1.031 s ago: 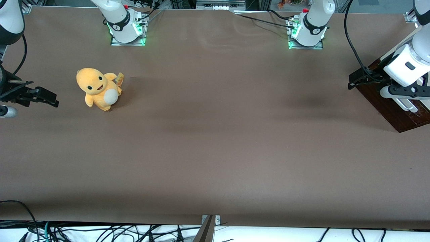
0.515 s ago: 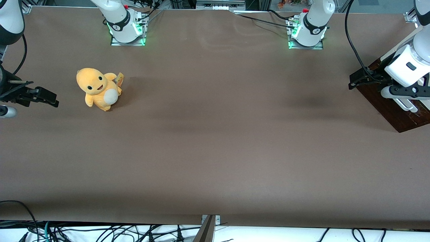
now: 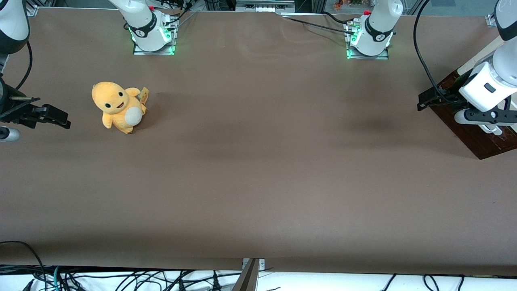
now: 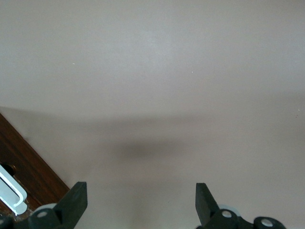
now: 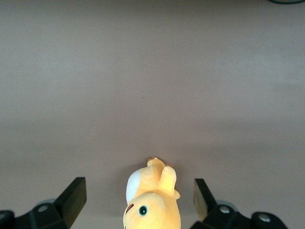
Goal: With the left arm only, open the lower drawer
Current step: 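Move the open left gripper toward the silver handle of the lower drawer, then align the left gripper around the silver handle and close it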
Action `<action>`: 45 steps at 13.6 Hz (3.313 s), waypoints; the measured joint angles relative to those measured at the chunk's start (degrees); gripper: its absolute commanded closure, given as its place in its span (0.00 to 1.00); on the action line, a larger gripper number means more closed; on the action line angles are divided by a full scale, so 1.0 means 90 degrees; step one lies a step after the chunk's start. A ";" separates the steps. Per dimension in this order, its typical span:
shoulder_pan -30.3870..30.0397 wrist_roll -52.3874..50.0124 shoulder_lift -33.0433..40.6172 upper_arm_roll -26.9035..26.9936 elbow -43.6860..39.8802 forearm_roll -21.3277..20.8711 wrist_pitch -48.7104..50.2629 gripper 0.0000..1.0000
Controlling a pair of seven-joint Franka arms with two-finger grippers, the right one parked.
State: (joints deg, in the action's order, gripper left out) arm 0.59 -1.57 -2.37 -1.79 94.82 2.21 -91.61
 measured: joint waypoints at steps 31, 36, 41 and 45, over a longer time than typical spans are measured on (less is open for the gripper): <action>0.0263 -0.5774 -0.3443 -0.0089 -0.0156 -0.4515 0.1799 0.00; 0.0252 -0.5976 -0.3986 -0.0035 -0.0156 -0.5292 0.2219 0.01; 0.0174 -0.5976 -0.4475 0.0003 -0.0153 -0.5790 0.2322 0.00; -0.0218 -0.5855 -0.4701 0.0024 -0.0153 -0.5948 0.2329 0.00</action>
State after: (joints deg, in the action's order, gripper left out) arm -1.38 -54.26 -44.68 -1.57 93.44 -51.32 -70.64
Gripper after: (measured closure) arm 0.000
